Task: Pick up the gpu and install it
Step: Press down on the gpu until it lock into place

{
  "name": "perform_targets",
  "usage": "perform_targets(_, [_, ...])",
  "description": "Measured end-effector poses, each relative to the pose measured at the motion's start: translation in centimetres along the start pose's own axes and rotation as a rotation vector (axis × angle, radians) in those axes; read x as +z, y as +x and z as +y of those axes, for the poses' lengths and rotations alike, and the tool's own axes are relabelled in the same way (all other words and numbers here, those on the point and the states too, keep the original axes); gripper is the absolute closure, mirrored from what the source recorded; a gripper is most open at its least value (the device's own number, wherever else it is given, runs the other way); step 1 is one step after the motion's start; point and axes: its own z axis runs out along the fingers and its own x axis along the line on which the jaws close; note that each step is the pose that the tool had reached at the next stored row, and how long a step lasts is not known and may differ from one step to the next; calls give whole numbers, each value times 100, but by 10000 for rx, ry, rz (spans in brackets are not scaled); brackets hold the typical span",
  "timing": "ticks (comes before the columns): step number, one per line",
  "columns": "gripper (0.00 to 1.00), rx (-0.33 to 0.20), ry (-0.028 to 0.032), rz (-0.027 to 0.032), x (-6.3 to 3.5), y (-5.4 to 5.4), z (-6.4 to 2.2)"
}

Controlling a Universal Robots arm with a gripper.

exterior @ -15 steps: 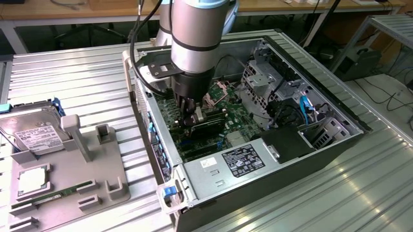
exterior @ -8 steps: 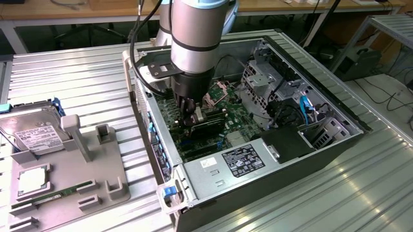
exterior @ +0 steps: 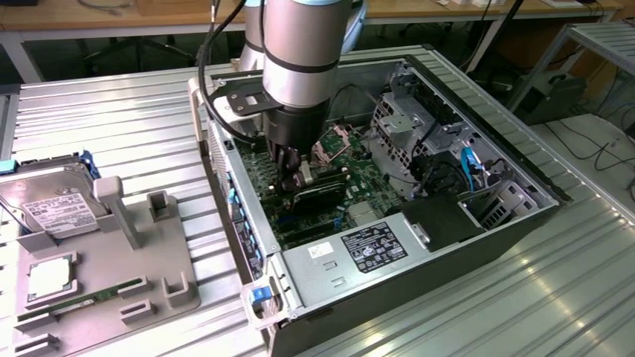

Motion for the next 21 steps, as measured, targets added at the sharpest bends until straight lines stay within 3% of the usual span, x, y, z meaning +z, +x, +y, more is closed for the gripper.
perform_targets(10, [89, -4, 0, -11, 11, 13, -369])
perform_targets(17, [89, -4, -1, -7, 50, 19, -561])
perform_targets(21, [89, -3, -2, -7, 50, 20, -573])
